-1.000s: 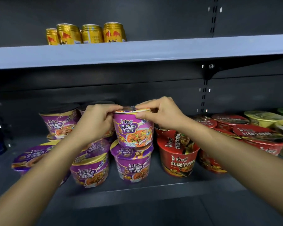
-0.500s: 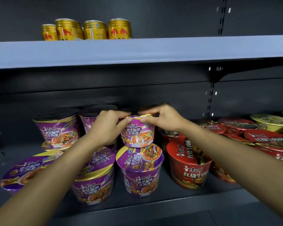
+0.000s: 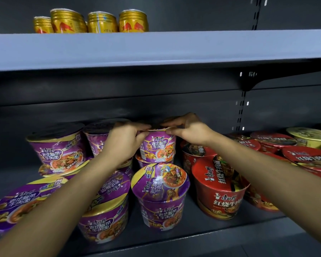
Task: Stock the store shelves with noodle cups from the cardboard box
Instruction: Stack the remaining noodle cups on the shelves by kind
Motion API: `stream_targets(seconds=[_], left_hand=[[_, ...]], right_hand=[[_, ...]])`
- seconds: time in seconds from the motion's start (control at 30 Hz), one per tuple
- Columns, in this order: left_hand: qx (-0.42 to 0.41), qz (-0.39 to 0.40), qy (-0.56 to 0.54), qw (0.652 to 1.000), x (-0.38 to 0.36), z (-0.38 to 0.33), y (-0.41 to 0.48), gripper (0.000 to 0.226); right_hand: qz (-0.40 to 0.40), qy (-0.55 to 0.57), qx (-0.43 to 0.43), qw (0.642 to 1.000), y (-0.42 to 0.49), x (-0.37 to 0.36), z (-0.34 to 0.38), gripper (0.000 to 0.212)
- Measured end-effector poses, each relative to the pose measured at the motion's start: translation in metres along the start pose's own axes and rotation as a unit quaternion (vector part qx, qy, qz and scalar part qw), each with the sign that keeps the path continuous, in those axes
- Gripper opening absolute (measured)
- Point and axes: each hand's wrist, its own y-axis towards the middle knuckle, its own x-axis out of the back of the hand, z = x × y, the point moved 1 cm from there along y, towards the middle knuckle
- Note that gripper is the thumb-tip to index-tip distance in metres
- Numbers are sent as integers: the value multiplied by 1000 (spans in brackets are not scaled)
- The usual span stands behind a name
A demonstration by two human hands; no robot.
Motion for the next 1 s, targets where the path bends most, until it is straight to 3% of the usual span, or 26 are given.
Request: stream_targets(seconds=[0.47,1.0], left_hand=[[13,3,69,998,-12,2,7,40],[-12,-15,47,999,-15,7,8,36]], right_hand=[[4,-49,2,999,10,0,-7,32],[13,-74,-3,997,9,-1,-3,33]])
